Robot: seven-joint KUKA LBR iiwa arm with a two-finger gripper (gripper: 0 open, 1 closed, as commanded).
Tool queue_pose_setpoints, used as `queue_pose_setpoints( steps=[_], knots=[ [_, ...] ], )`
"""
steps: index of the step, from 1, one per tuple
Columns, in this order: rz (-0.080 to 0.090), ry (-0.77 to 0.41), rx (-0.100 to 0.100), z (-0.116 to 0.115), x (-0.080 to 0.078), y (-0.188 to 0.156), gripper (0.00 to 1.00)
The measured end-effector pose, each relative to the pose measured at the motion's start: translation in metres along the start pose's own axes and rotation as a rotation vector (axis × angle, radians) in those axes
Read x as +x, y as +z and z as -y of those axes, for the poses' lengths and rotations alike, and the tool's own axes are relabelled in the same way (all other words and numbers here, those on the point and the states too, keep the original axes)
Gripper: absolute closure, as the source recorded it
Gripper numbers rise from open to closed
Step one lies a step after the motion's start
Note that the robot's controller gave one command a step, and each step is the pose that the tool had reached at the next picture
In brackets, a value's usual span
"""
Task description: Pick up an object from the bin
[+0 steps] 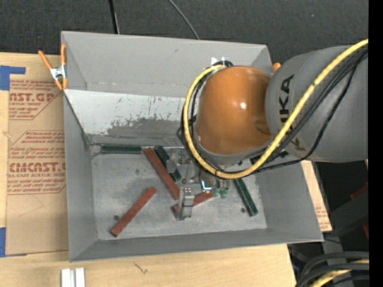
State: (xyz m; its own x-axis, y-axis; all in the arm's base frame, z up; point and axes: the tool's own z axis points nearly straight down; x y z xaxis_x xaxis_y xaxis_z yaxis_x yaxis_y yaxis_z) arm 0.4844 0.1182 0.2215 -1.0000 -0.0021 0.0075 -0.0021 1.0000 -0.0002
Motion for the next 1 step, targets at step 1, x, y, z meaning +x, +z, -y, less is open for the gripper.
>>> queue_pose_setpoints(
  steps=[1],
  knots=[
    [0.008, 0.002, -0.001, 0.0008, -0.0018, -0.0042, 0.00]
  ],
)
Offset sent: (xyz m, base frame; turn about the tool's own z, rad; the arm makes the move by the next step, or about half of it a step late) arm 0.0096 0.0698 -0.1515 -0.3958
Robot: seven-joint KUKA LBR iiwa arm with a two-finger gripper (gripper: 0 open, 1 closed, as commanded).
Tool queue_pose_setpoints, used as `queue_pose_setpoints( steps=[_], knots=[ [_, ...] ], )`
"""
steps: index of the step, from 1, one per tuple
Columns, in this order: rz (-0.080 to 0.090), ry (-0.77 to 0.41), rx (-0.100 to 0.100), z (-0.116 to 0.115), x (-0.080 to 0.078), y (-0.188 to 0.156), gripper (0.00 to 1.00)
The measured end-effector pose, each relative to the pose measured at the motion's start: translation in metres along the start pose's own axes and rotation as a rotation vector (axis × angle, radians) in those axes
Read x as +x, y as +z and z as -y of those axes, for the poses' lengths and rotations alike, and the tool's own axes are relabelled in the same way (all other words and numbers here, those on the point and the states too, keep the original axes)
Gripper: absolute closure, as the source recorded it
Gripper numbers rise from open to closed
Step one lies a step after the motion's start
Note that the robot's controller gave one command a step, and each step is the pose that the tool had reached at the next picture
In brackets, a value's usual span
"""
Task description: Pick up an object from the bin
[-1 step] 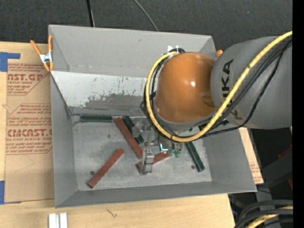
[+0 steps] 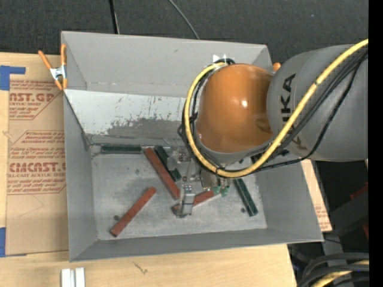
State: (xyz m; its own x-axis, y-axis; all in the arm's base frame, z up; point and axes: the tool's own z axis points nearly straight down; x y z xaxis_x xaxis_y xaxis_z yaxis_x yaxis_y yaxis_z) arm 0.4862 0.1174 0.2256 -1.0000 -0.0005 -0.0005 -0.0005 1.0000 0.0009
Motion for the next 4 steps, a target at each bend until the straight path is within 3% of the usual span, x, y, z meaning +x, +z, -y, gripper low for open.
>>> queue_pose_setpoints(
  steps=[1, 2, 3, 4],
  knots=[
    [0.003, -0.137, 0.000, -0.024, -0.003, 0.053, 0.00],
    [0.000, -0.508, 0.000, -0.063, -0.006, 0.069, 0.00],
    [0.001, -0.722, 0.000, -0.065, -0.029, 0.089, 0.00],
    [0.005, -0.840, 0.000, -0.069, -0.038, 0.150, 0.00]
  ],
)
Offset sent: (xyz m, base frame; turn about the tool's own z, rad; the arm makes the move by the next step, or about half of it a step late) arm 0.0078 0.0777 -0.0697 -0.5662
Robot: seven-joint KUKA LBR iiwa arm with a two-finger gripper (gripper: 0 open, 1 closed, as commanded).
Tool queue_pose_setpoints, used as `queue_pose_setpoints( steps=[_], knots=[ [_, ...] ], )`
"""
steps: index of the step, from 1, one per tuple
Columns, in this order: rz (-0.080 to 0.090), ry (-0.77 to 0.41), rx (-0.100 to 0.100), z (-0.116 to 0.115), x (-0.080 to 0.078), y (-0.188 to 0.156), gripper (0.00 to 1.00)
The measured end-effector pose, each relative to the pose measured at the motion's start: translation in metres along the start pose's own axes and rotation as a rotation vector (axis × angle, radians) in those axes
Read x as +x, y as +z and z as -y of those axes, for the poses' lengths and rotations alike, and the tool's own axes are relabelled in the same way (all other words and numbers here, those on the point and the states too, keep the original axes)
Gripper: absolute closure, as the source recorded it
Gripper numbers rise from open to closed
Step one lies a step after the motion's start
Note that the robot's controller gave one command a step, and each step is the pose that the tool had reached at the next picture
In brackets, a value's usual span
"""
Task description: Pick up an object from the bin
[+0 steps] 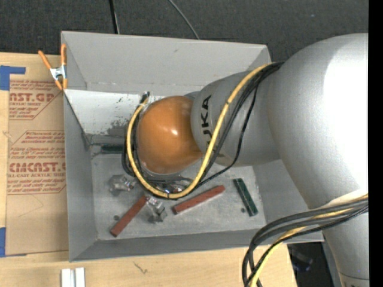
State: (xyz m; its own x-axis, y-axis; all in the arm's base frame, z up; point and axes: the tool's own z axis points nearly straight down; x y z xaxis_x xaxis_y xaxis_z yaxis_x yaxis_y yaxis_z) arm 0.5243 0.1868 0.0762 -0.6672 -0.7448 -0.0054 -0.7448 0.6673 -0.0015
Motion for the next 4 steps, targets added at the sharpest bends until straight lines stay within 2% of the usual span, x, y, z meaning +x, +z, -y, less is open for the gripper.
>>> queue_pose_setpoints(
  steps=[1, 3, 4],
  knots=[
    [-0.003, -0.052, -0.002, -0.001, -0.004, 0.007, 1.00],
    [-0.008, -0.056, -0.005, -0.002, -0.003, 0.002, 1.00],
    [-0.013, -0.056, -0.008, -0.003, -0.002, -0.018, 1.00]
  ],
)
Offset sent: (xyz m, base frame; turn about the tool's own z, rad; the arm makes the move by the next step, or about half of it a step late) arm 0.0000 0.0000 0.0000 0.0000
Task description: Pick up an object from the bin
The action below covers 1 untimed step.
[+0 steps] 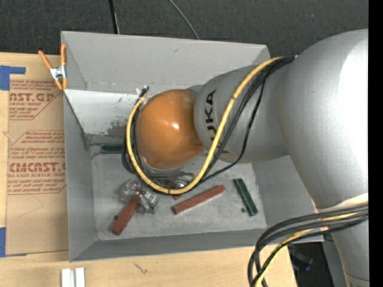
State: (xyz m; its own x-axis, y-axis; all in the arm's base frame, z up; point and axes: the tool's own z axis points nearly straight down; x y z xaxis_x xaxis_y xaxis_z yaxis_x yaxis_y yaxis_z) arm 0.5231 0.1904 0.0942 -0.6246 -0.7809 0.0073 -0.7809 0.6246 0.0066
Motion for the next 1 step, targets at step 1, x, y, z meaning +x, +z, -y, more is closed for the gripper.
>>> queue_pose_setpoints(
  steps=[1],
  knots=[
    [0.008, -0.001, 0.005, 0.0011, -0.0023, -0.0189, 1.00]
  ],
)
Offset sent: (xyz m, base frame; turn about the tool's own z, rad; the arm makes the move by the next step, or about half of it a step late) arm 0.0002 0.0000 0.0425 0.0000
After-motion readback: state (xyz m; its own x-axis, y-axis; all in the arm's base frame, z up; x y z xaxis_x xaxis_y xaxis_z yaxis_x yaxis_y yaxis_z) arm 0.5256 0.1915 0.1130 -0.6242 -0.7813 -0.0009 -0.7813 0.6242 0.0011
